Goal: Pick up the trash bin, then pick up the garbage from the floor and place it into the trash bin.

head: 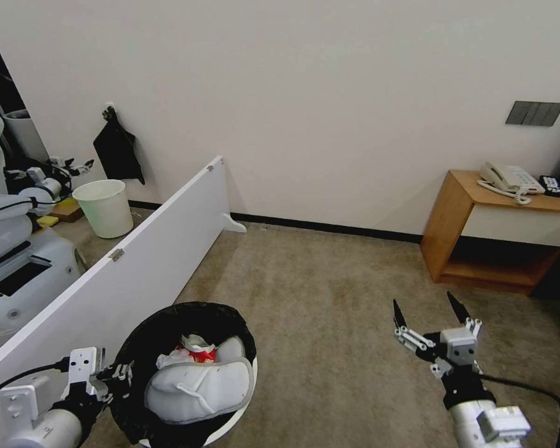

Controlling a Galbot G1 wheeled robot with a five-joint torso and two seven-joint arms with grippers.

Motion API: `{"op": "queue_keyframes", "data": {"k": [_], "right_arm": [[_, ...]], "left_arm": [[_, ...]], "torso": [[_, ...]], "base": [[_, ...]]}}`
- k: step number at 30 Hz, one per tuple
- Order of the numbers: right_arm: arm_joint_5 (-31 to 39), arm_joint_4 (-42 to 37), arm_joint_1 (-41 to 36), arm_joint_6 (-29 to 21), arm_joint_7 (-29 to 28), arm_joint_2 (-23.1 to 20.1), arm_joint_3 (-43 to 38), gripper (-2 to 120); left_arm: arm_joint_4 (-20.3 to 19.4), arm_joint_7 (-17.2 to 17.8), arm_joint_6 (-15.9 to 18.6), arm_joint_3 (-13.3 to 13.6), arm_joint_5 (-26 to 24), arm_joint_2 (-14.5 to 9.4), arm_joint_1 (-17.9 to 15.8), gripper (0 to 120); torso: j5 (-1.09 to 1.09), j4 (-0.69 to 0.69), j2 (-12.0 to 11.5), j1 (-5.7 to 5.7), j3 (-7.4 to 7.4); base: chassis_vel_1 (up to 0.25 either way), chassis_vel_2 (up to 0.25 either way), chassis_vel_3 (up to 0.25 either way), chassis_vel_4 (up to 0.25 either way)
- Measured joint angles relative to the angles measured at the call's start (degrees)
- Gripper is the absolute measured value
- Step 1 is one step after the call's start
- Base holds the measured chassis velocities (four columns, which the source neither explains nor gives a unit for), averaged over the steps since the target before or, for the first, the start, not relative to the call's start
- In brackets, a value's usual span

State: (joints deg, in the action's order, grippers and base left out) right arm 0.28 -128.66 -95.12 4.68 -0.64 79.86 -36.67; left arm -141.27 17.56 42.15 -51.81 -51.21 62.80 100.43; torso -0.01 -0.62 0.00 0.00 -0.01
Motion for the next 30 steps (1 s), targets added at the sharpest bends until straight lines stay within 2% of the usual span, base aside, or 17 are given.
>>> {"op": "queue_keyframes", "data": {"k": [5, 13, 21, 30], "right_arm": [[-1.5, 0.3, 0.2, 2.2, 1.4, 1.5, 0.5, 100], [-1.7, 0.3, 0.6, 2.8, 2.1, 2.2, 0.7, 100], [-0.2, 0.5, 2.9, -0.1, 1.7, 1.9, 1.0, 100], [1.4, 2.0, 5.0, -1.2, 1.7, 0.1, 1.6, 100]], "left_arm": [[-0.4, -0.3, 0.0, -0.1, 0.5, 0.2, 0.7, 3], [-1.1, -0.4, 0.0, -0.1, 0.8, 0.3, 0.9, 3], [-1.4, -0.4, 0.0, -0.2, 1.0, 0.4, 1.3, 3], [-1.5, -0.4, 0.0, -0.2, 1.3, 0.7, 1.3, 3]], "torso": [[0.00, 0.00, 0.0, 0.00, 0.00], [0.01, -0.01, 0.0, 0.00, 0.00], [0.01, 0.00, 0.0, 0.01, 0.00], [0.01, -0.01, 0.0, 0.01, 0.01]], "base": [[0.000, 0.000, 0.000, 0.000], [0.000, 0.000, 0.000, 0.000], [0.000, 0.000, 0.000, 0.000], [0.000, 0.000, 0.000, 0.000]]}}
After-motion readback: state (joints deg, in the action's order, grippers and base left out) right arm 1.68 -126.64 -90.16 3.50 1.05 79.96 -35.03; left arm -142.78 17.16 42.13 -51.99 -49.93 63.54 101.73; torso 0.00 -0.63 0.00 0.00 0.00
